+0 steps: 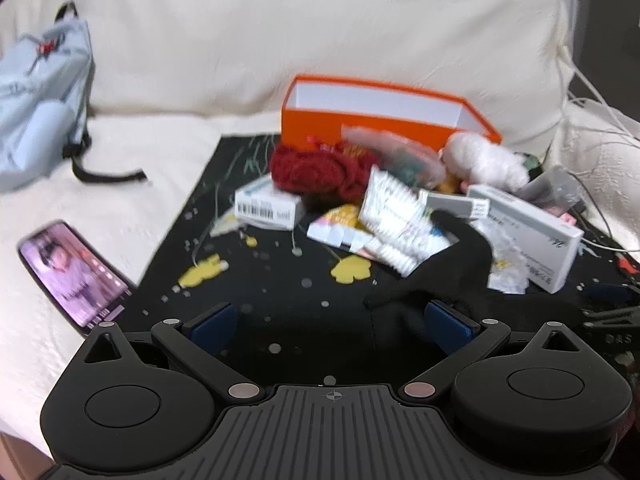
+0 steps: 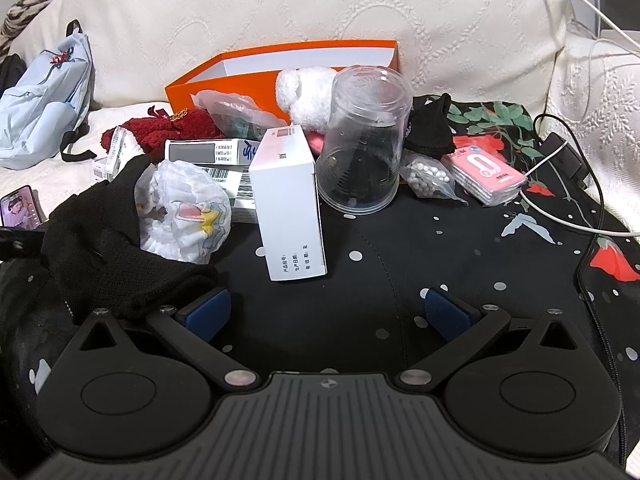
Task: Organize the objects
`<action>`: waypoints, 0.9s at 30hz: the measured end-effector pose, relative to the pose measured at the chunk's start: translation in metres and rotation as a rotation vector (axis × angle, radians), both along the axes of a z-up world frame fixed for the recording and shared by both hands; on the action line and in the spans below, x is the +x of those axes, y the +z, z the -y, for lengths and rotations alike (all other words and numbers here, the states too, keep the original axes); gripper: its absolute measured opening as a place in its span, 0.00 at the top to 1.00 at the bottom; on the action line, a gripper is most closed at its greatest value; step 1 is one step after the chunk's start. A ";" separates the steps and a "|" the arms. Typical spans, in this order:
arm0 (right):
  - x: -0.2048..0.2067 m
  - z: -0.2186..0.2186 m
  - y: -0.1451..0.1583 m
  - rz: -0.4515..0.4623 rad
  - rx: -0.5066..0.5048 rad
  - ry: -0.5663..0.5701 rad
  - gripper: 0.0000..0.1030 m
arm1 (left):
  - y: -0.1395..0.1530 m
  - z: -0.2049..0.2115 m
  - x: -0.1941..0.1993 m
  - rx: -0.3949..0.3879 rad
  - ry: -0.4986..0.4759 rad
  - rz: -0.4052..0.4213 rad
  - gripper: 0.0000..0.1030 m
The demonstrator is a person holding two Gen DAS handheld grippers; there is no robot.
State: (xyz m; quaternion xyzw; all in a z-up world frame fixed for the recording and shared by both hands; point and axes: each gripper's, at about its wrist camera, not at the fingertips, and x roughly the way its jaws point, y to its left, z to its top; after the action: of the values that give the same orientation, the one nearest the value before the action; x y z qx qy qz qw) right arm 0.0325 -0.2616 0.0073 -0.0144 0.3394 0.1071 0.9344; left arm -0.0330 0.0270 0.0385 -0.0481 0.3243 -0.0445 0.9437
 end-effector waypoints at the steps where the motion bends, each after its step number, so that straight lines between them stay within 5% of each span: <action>1: -0.002 0.000 0.000 0.001 -0.002 -0.002 0.00 | 0.004 0.002 -0.003 0.001 -0.017 0.010 0.00; 7: -0.005 0.004 0.006 0.006 0.009 -0.038 0.00 | 0.018 0.043 -0.006 0.025 -0.168 0.047 0.00; 14: -0.012 0.028 0.018 0.065 0.133 -0.122 0.00 | -0.005 0.092 0.007 0.084 -0.290 0.012 0.00; 18: -0.018 0.049 0.029 0.152 0.251 -0.185 0.00 | -0.020 0.101 0.016 0.140 -0.275 -0.002 0.00; 22: -0.016 0.076 0.044 0.241 0.379 -0.237 0.00 | -0.022 0.089 0.017 0.113 -0.268 0.005 0.00; 27: 0.029 0.107 0.069 0.255 0.402 -0.281 0.00 | -0.023 0.079 0.021 0.086 -0.244 0.012 0.00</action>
State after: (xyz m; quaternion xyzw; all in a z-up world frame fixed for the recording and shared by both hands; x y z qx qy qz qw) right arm 0.0619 -0.3690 0.0766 0.2050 0.1899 0.0390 0.9594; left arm -0.0117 -0.0518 0.0154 0.0326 0.3238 -0.1455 0.9343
